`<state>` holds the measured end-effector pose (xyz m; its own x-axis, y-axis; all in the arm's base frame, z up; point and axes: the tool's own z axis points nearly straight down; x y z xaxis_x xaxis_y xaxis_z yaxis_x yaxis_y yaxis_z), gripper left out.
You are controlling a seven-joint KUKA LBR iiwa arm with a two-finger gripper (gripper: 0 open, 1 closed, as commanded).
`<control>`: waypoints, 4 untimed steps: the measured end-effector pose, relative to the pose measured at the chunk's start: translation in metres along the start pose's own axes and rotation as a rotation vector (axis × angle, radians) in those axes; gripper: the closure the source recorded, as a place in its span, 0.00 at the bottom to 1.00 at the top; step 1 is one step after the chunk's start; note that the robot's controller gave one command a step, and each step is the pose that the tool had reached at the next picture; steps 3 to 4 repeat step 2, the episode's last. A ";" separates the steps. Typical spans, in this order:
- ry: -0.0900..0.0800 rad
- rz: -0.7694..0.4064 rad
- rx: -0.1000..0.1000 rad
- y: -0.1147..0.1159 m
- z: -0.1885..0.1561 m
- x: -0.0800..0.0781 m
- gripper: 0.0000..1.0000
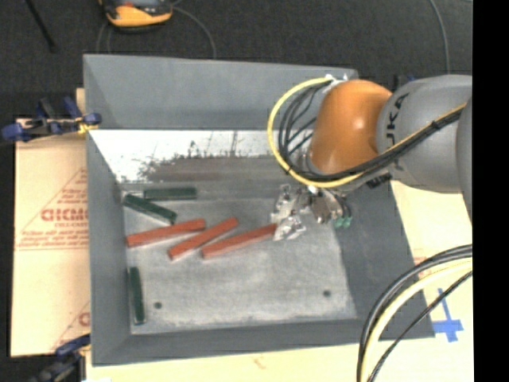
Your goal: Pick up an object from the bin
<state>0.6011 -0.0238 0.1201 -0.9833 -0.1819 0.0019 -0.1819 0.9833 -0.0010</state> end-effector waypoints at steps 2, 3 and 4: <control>-0.002 -0.041 0.002 0.011 -0.128 -0.009 1.00; -0.002 -0.041 0.002 0.011 -0.128 -0.009 1.00; -0.002 -0.041 0.002 0.011 -0.128 -0.009 1.00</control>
Offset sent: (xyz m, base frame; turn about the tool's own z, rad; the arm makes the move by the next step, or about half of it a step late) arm -0.0127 0.1017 0.2304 -0.1386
